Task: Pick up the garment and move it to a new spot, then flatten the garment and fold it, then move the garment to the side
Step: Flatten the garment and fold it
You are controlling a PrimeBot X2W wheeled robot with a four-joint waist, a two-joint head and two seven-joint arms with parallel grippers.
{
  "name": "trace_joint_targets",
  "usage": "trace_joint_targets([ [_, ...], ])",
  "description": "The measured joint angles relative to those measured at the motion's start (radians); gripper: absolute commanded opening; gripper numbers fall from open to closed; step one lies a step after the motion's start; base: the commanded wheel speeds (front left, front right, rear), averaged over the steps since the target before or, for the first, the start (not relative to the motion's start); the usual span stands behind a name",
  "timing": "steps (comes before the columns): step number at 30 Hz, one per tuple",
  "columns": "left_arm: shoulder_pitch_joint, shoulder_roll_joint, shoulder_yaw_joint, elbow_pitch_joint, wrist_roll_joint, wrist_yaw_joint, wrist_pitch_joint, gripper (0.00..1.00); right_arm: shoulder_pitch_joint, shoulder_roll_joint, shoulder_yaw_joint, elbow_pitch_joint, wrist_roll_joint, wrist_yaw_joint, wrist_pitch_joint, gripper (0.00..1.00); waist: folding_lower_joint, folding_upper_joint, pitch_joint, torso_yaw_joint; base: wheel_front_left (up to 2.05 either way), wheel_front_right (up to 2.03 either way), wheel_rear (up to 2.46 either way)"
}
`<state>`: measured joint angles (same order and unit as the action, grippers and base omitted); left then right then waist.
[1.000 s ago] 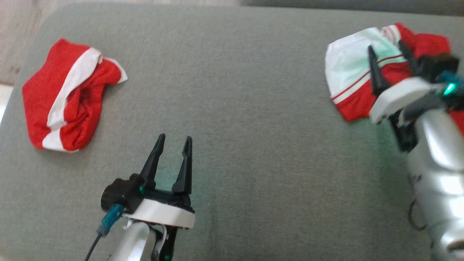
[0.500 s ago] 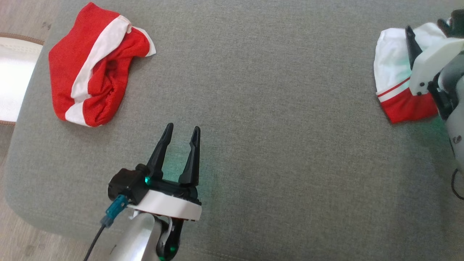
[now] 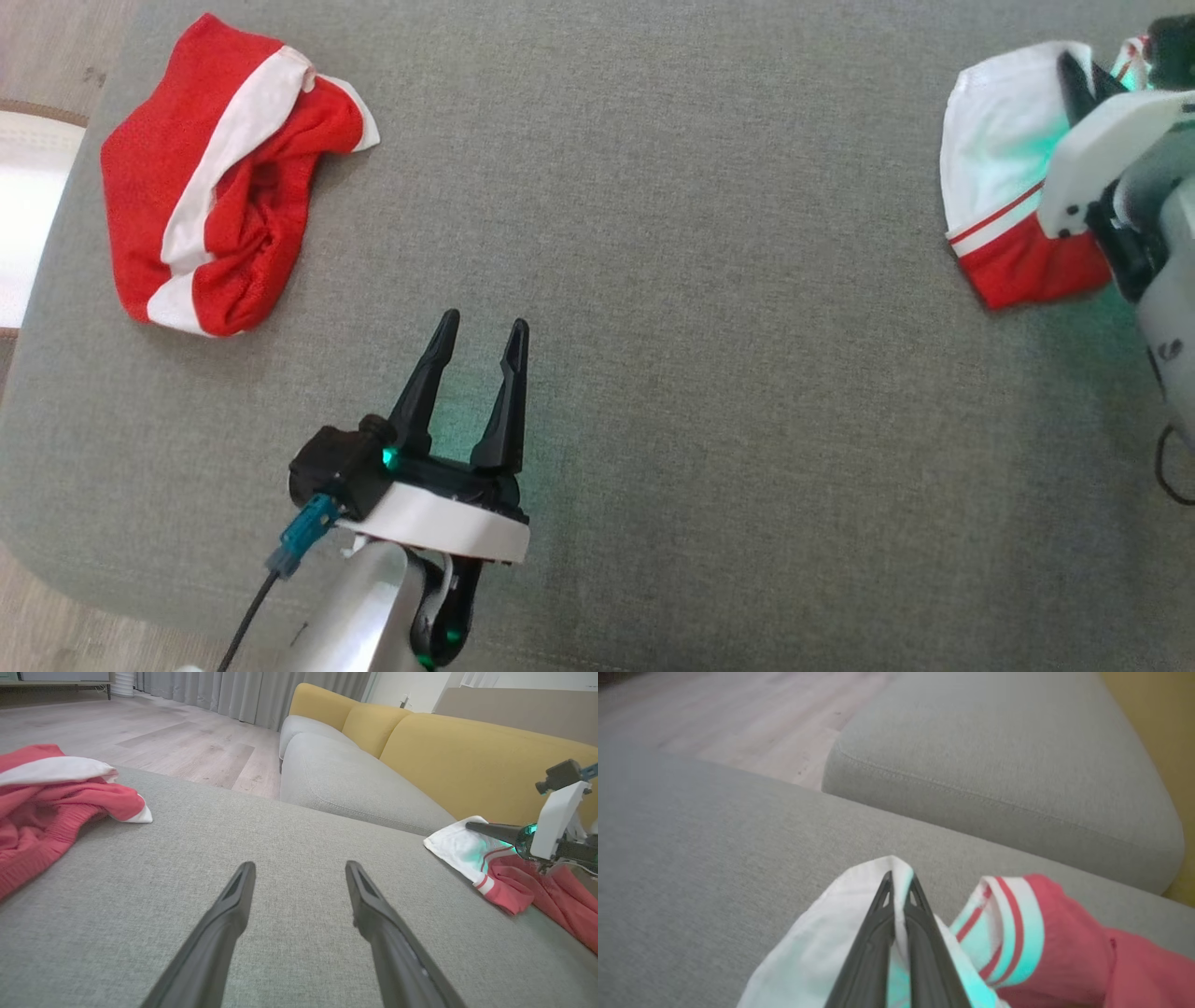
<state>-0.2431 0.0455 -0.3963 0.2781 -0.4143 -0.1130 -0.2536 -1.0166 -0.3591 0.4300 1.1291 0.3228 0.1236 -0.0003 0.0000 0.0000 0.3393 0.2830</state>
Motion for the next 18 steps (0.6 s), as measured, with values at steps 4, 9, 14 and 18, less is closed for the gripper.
trace_joint_targets([
  [4,0.0,0.0,0.0,0.006,0.0,0.0,0.0,1.0,-0.002,0.001,0.059,-0.059,0.06,0.0,-0.077,0.0,0.0,0.0,-0.012,-0.004,0.0,0.0,0.0],
  [9,0.004,0.0,0.006,0.009,0.0,0.0,0.0,1.0,-0.033,0.028,0.134,-0.147,0.113,0.0,-0.185,0.0,-0.0001,0.0,-0.043,-0.015,0.0,0.0,0.0],
  [14,0.019,0.0,0.018,0.01,0.002,0.004,0.0,1.0,-0.031,0.115,0.237,-0.235,0.162,0.0,-0.221,0.0,-0.0001,0.0,-0.084,-0.036,0.0,0.0,0.0],
  [18,0.046,0.0,0.029,0.014,0.004,0.004,0.0,1.0,0.034,0.195,0.365,-0.283,0.212,0.0,-0.219,0.0,-0.0002,0.0,-0.114,-0.055,0.0,0.0,0.0],
])
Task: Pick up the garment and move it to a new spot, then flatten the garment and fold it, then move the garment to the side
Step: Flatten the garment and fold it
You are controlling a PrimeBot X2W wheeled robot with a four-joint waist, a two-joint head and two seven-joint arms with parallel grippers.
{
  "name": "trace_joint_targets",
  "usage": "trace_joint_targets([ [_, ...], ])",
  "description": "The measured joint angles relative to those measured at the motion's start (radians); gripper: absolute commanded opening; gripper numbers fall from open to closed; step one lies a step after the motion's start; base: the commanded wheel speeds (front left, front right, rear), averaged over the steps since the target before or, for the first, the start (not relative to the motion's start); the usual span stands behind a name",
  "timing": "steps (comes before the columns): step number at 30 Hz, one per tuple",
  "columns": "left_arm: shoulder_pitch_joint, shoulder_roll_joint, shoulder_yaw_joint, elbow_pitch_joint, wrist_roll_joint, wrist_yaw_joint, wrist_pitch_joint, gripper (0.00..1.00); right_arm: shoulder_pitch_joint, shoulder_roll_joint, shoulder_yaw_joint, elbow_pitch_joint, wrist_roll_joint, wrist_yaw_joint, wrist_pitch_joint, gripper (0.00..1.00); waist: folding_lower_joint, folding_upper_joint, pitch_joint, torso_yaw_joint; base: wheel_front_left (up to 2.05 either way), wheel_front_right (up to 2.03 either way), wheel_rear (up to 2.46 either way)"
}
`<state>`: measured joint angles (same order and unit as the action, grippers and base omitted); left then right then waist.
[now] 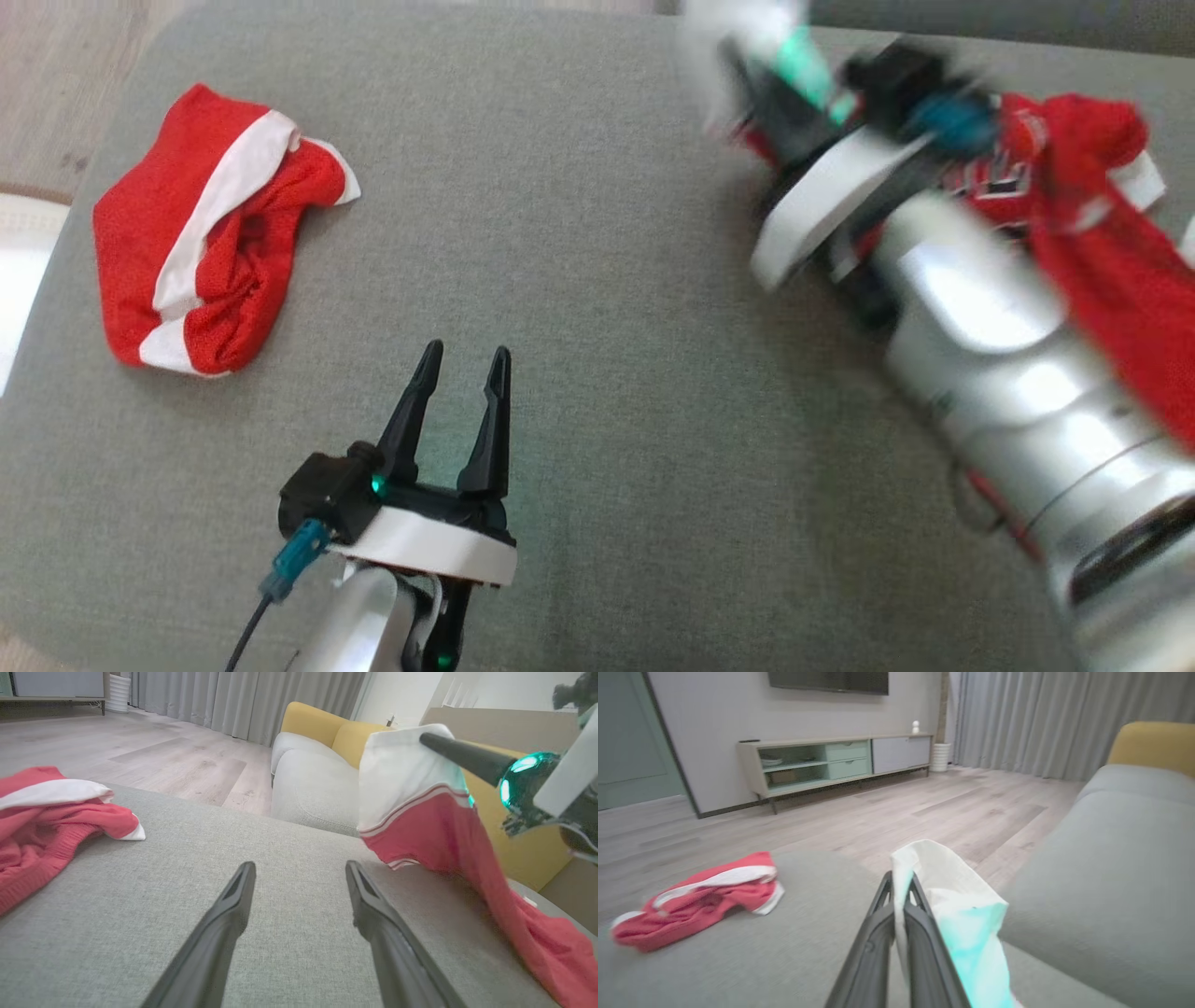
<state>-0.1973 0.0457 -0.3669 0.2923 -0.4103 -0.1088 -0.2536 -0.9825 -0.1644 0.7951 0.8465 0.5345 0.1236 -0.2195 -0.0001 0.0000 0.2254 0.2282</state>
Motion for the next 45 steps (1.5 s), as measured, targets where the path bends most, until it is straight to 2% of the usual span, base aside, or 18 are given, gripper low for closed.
trace_joint_targets([
  [4,0.002,0.0,0.0,0.002,0.005,0.0,0.0,1.0,0.085,0.049,0.16,-0.027,0.064,0.0,0.017,0.0,0.0,0.0,-0.022,-0.009,0.0,0.0,0.0],
  [10,0.003,0.0,0.001,0.007,0.005,0.0,0.0,1.0,0.114,0.071,0.433,-0.107,0.203,0.0,0.082,0.0,0.0,0.0,-0.041,-0.011,0.0,0.0,0.0],
  [12,0.004,0.0,0.007,0.008,0.009,0.0,0.0,1.0,0.126,0.07,0.478,-0.149,0.249,0.0,0.114,0.0,0.0,0.0,-0.045,-0.013,0.0,0.0,0.0],
  [15,0.009,0.0,0.017,0.008,0.013,0.0,0.0,1.0,0.143,0.059,0.494,-0.184,0.268,0.0,0.147,0.0,0.0,0.0,-0.051,-0.018,0.0,0.0,0.0],
  [16,0.014,0.0,0.023,0.008,0.016,0.0,0.0,1.0,0.152,0.049,0.495,-0.201,0.276,0.0,0.161,0.72,0.0,0.0,-0.053,-0.021,0.0,0.0,0.0],
  [17,0.019,0.0,0.03,0.008,0.016,0.0,0.0,1.0,0.16,0.037,0.496,-0.218,0.275,0.0,0.172,1.0,0.0,0.0,-0.056,-0.025,0.0,0.0,0.0],
  [20,0.032,0.0,0.053,0.009,0.016,0.0,0.0,1.0,0.192,-0.001,0.496,-0.271,0.259,0.0,0.233,1.0,0.0001,0.0,-0.065,-0.041,0.0,0.0,0.0],
  [26,0.045,0.0,0.109,0.009,0.032,0.0,0.0,1.0,0.236,-0.047,0.498,-0.35,0.264,0.0,0.241,1.0,0.0,0.0,-0.089,-0.094,0.0,0.0,0.0],
  [30,0.062,0.001,0.119,0.009,0.051,-0.001,0.0,1.0,0.281,-0.081,0.498,-0.431,0.265,0.0,0.3,1.0,0.0001,0.0,-0.113,-0.137,0.0,0.0,0.0],
  [38,0.083,0.0,0.138,-0.001,0.05,-0.002,0.0,1.0,0.304,-0.186,0.488,-0.463,0.326,0.0,0.224,1.0,0.0001,0.0,-0.163,-0.211,0.0,0.0,0.0],
  [45,0.119,0.001,0.142,-0.005,0.049,-0.005,0.0,1.0,0.408,-0.302,0.374,-0.485,0.383,0.0,0.163,1.0,0.0,0.0,-0.205,-0.239,0.0,0.0,0.0],
])
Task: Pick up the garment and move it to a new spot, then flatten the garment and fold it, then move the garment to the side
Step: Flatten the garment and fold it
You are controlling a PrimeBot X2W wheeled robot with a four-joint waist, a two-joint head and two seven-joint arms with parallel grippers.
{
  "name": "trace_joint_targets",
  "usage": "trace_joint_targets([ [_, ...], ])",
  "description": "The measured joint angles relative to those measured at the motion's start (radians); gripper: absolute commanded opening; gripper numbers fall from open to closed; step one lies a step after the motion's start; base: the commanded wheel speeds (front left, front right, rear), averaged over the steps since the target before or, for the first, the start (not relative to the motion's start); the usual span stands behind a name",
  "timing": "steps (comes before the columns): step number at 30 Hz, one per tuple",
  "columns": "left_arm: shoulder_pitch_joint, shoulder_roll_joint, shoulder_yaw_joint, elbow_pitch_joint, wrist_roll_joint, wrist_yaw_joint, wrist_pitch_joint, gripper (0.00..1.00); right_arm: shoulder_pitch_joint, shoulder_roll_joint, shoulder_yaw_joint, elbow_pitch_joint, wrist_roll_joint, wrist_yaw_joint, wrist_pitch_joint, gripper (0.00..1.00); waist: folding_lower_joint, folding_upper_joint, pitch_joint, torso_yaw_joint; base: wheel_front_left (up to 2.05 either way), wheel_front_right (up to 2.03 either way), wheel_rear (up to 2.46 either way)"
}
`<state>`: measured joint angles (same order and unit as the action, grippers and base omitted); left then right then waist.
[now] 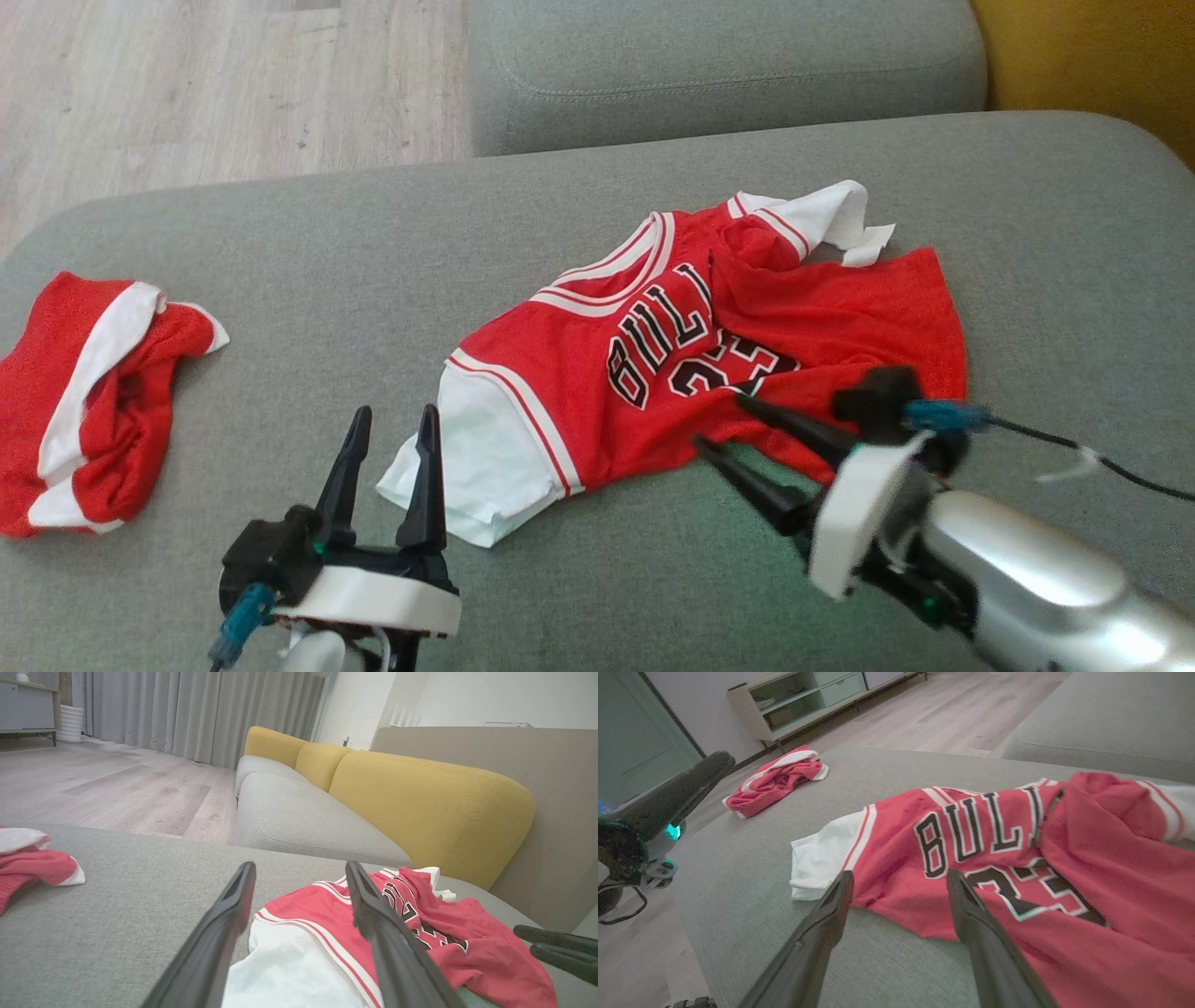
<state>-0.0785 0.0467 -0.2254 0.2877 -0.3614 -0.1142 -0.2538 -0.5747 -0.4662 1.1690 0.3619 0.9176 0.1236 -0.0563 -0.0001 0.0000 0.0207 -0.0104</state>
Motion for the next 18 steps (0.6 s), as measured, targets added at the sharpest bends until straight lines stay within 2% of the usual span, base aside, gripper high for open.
trace_joint_targets([
  [4,0.009,0.0,0.003,-0.002,0.0,0.0,0.0,1.0,0.079,-0.04,-0.114,0.0,0.011,0.0,-0.047,1.0,0.0,0.0,0.0,-0.007,0.0,0.0,0.0],
  [9,0.008,0.0,0.027,-0.005,0.002,0.0,0.0,1.0,0.172,-0.022,-0.322,0.046,-0.04,0.0,-0.151,1.0,0.0001,0.0,0.011,-0.009,0.0,0.0,0.0],
  [12,0.006,0.0,0.037,-0.005,0.012,0.0,0.0,1.0,0.233,0.055,-0.482,0.084,-0.119,0.0,-0.184,1.0,0.0003,0.0,0.022,-0.014,0.0,0.0,0.0],
  [13,0.006,0.0,0.038,-0.004,0.012,0.0,0.0,1.0,0.284,0.119,-0.597,0.105,-0.188,0.0,-0.192,1.0,0.0002,0.0,0.025,-0.017,0.0,0.0,0.0],
  [15,0.006,0.0,0.044,-0.004,0.014,0.0,0.0,1.0,0.35,0.192,-0.741,0.093,-0.265,0.0,-0.192,1.0,0.0002,0.0,0.027,-0.021,0.0,0.0,0.0],
  [18,0.005,0.0,0.063,-0.004,0.029,0.0,0.0,1.0,0.451,0.294,-0.901,0.04,-0.393,0.0,-0.192,1.0,0.0002,0.0,0.031,-0.03,0.0,0.0,0.0],
])
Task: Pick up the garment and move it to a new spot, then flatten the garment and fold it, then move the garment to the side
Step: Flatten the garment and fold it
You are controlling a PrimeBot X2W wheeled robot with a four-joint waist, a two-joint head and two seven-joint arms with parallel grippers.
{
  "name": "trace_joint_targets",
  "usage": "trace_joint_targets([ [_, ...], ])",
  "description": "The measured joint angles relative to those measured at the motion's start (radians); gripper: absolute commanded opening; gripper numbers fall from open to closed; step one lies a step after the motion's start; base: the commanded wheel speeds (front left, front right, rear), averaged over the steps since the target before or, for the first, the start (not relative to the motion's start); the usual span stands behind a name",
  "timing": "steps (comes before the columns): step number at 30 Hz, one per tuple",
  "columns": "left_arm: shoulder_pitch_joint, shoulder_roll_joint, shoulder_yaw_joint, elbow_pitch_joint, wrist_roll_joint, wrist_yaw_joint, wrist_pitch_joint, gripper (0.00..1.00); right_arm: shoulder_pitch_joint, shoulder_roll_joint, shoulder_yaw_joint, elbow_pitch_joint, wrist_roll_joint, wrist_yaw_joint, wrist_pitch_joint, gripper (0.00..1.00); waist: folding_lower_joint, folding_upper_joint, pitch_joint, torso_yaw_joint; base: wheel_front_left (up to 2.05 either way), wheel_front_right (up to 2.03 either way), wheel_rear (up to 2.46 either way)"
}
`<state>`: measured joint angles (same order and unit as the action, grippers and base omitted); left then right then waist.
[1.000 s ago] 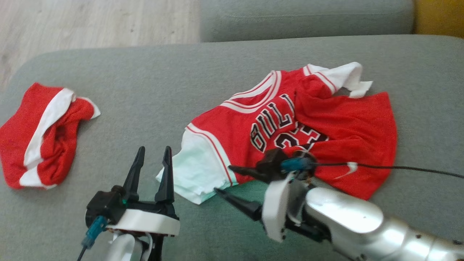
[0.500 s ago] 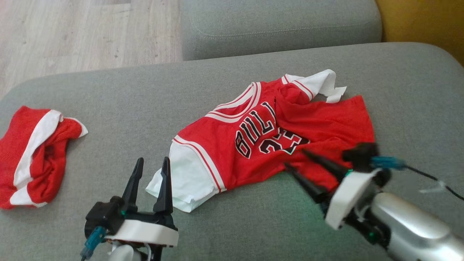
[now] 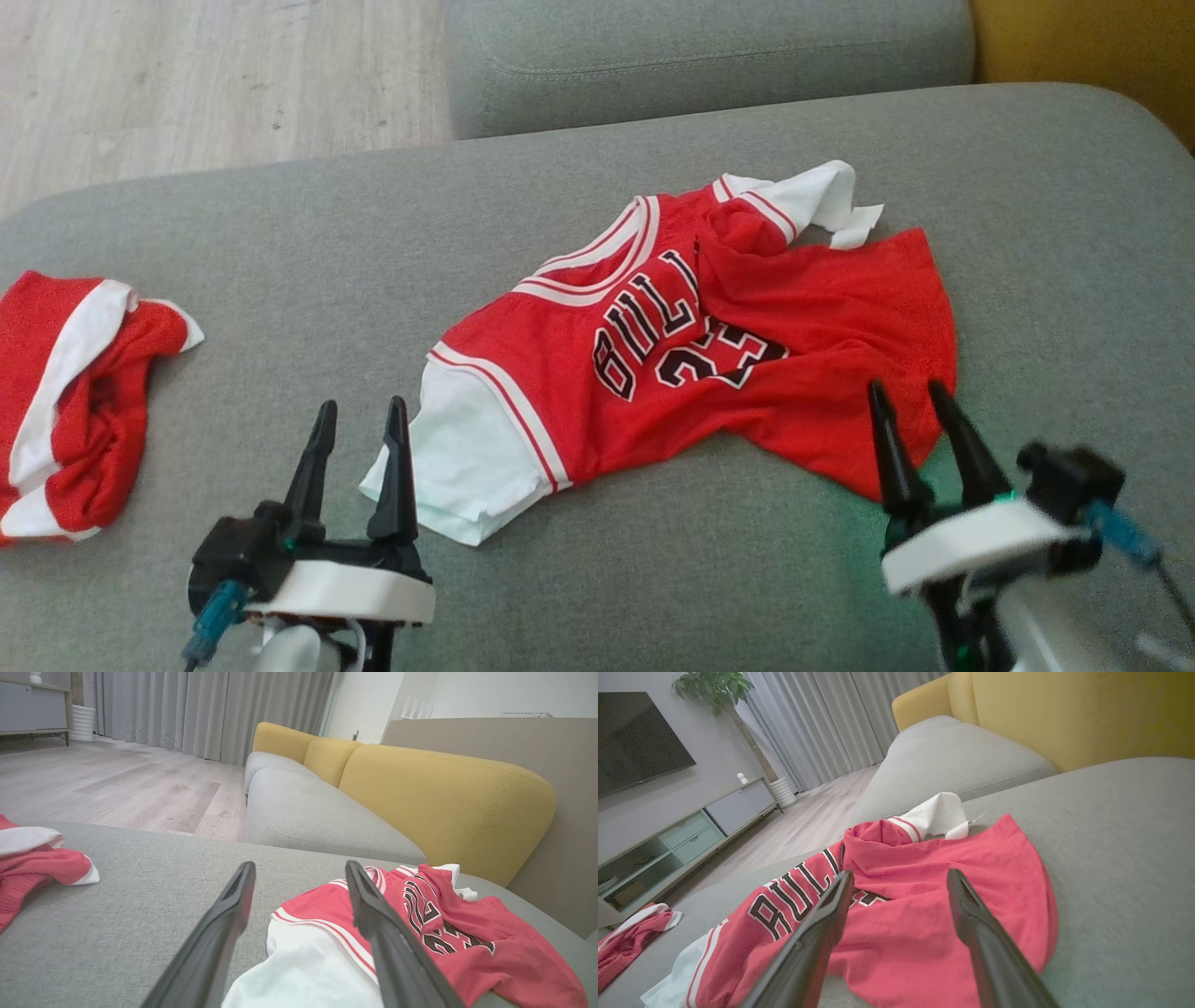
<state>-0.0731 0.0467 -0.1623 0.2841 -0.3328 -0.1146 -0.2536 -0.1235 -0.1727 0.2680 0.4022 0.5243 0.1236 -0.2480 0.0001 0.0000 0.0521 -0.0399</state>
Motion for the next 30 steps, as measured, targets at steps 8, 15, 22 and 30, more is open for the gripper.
trace_joint_targets([
  [8,-0.002,0.0,0.01,0.011,0.026,0.0,0.0,1.0,0.117,0.111,-0.126,-0.075,-0.16,0.0,0.0,1.0,0.0,0.0,0.007,-0.013,0.0,0.0,0.0],
  [15,-0.002,0.0,0.026,0.018,0.033,0.0,0.0,1.0,0.116,0.118,-0.153,-0.102,-0.183,0.0,0.0,1.0,0.0,0.0,0.006,-0.017,0.0,0.0,0.0],
  [22,-0.003,0.0,0.024,0.05,0.076,0.0,0.0,1.0,0.116,0.121,-0.154,-0.118,-0.188,0.0,0.0,1.0,-0.0001,0.0,0.01,-0.018,0.0,0.0,0.0],
  [30,-0.062,0.005,0.024,0.246,0.17,0.053,0.0,1.0,0.116,0.121,-0.157,-0.121,-0.191,0.0,0.0,1.0,-0.0001,0.0,0.038,-0.021,0.0,0.0,0.0],
])
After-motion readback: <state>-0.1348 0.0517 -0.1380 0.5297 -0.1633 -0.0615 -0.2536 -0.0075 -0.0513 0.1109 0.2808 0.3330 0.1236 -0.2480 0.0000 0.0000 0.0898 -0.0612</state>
